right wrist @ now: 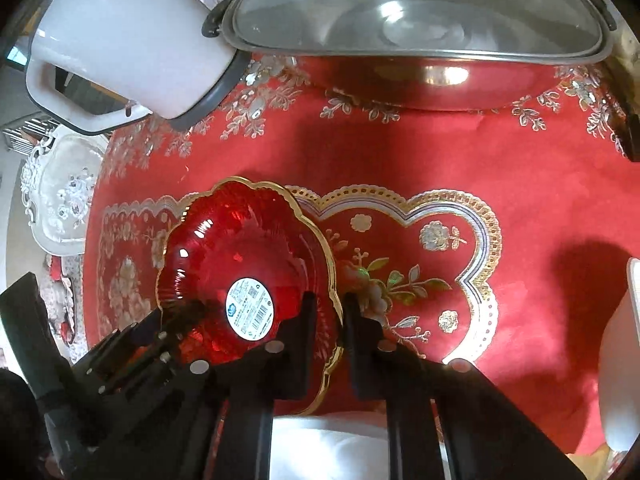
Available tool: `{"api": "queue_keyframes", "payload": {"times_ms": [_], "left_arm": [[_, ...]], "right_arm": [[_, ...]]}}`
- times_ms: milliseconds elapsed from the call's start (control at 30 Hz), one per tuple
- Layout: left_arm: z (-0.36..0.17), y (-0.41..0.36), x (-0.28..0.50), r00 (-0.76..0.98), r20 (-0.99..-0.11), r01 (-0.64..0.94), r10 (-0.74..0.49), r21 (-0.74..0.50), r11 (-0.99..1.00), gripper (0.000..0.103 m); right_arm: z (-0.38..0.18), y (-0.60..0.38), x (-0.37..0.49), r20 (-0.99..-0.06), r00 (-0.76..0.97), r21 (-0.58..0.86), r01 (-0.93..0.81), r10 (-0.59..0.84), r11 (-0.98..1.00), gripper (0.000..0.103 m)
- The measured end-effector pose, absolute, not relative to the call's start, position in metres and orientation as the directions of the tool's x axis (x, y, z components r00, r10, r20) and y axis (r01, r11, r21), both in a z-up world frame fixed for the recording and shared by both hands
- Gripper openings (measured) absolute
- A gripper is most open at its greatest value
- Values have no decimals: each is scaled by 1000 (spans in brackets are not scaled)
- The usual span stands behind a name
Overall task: Organize plates and bowls
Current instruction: 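Grasp the rim of the red glass plate with the left tool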
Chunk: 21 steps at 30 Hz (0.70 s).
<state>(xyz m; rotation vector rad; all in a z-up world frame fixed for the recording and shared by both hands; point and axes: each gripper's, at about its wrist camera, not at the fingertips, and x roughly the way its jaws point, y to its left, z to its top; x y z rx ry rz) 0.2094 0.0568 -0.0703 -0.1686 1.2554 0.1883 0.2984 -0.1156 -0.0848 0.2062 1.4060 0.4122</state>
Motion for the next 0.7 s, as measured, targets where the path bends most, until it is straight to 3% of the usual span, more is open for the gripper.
{"api": "queue_keyframes", "payload": {"times_ms": [700], "left_arm": [[-11,83,181,404,-910,-275,93,-24,961,22]], "right_arm": [[-15,-105,266,-868,208,400,-242,450,884,14]]}}
